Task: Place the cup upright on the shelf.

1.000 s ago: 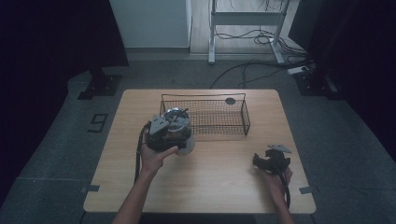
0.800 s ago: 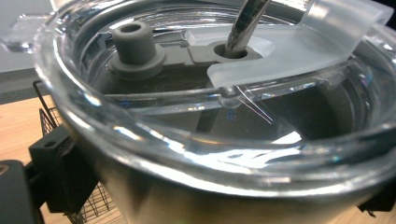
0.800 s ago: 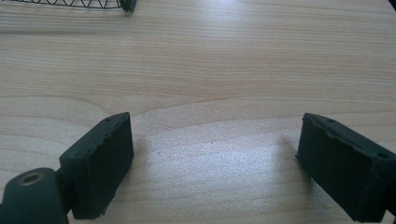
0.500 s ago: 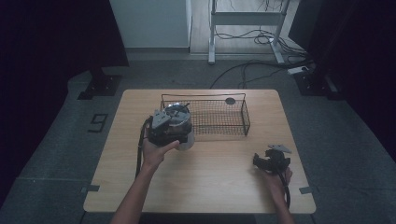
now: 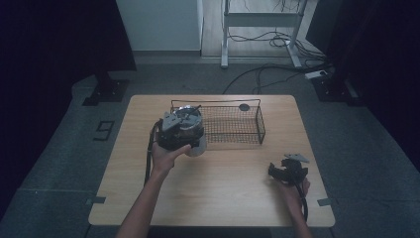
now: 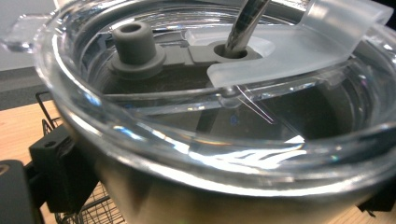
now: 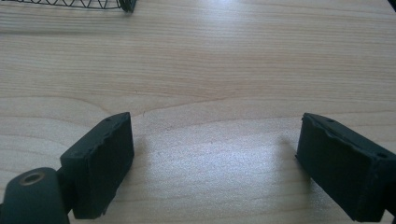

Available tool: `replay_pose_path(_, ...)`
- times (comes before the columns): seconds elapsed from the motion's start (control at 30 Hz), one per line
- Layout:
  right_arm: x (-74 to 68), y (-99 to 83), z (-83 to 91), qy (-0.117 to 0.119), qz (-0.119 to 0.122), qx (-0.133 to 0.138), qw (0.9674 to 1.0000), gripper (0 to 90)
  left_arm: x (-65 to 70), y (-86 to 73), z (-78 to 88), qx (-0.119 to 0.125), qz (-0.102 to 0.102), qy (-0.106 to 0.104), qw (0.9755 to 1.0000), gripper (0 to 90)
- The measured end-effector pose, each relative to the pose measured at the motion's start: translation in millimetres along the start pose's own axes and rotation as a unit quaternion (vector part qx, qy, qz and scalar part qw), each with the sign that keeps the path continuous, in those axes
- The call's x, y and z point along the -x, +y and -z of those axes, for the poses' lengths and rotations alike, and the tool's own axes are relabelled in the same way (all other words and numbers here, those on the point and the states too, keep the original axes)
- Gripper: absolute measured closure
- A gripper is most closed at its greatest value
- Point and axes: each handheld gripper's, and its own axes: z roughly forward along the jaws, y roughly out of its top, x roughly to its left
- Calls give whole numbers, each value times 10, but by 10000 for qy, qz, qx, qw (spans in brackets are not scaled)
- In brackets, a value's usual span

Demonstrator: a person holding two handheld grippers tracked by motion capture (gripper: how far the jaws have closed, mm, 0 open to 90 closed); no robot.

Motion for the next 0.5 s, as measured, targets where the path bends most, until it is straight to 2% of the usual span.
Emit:
replay_pose_path(0.2,0,0,0,0,0,1,10000,109,7,46,-45,0,-8,-19,10000,40)
replay_pose_path(0.3,1,0,0,0,0,0,10000,109,-7,86,-74,36,66,-41,10000,40)
replay_pose_path(0.5,1,0,0,2,0,1,10000,110,-14,129,-104,42,90,-43,9999,40)
